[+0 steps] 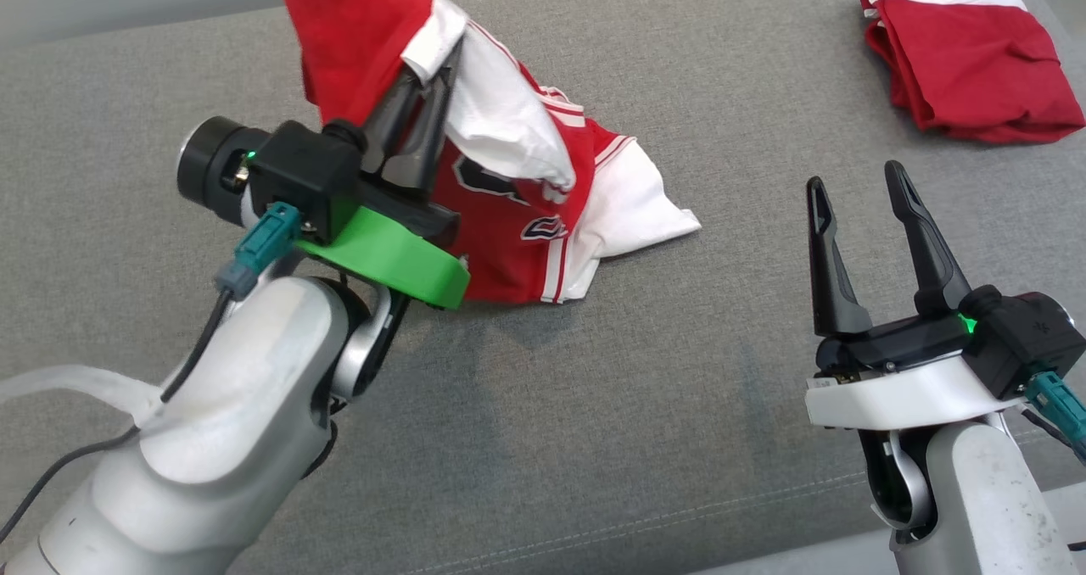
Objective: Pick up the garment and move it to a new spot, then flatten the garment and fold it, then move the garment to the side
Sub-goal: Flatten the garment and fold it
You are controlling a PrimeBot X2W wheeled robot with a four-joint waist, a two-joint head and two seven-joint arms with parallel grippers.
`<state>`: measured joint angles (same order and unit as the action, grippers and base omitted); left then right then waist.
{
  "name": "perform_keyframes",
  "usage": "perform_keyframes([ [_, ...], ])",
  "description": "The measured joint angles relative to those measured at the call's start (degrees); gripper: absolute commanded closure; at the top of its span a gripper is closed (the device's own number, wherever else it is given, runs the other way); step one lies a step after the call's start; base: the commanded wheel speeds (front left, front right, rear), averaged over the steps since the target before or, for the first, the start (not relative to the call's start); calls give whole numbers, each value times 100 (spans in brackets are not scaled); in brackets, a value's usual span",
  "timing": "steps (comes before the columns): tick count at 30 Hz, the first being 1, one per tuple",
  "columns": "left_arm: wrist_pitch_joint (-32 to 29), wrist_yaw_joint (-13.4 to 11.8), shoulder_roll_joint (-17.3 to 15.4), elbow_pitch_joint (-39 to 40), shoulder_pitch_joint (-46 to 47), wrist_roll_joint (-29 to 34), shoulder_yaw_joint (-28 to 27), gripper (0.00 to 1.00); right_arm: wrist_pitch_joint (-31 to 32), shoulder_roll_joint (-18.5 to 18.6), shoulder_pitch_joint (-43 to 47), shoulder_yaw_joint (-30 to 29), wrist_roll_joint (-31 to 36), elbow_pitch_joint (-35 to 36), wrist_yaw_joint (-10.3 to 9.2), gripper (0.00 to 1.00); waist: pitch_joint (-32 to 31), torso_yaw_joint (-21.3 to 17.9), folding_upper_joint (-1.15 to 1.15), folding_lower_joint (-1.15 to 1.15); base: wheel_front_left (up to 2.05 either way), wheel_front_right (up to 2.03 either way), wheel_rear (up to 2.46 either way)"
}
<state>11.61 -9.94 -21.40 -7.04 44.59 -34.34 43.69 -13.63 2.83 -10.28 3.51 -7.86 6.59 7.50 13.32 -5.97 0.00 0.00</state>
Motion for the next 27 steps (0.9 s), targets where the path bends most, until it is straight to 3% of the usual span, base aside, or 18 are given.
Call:
perform_keyframes([
  [7, -308, -120, 112, 978, 89, 188, 252, 100, 23, -1, -1, 75, 0, 4, 0, 0, -43, 27, 0, 0, 0, 0, 0],
  [12, -577, -237, -11, 871, 131, 97, 112, 100, 37, 0, -5, 130, 1, 16, 0, 0, -6, -10, 0, 0, 0, 0, 0],
  [16, -657, -25, 16, -57, 175, -253, 19, 100, 43, 0, -65, 244, -1, 22, 0, 0, 72, -103, 0, 0, 0, 0, 0],
  [21, -455, 290, 265, -1878, 513, -490, -111, 100, 43, 0, -196, 336, -3, 33, 0, 0, 242, -292, 0, 0, 0, 0, 0],
  [26, 200, 338, 543, -3381, 1227, -369, -361, 100, 36, 4, -225, 307, 5, 63, 0, 0, 512, -585, 0, 0, 0, 0, 0],
  [27, 200, 338, 543, -3381, 1227, -369, -361, 100, 36, 4, -225, 307, 5, 63, 0, 0, 512, -585, 0, 0, 0, 0, 0],
])
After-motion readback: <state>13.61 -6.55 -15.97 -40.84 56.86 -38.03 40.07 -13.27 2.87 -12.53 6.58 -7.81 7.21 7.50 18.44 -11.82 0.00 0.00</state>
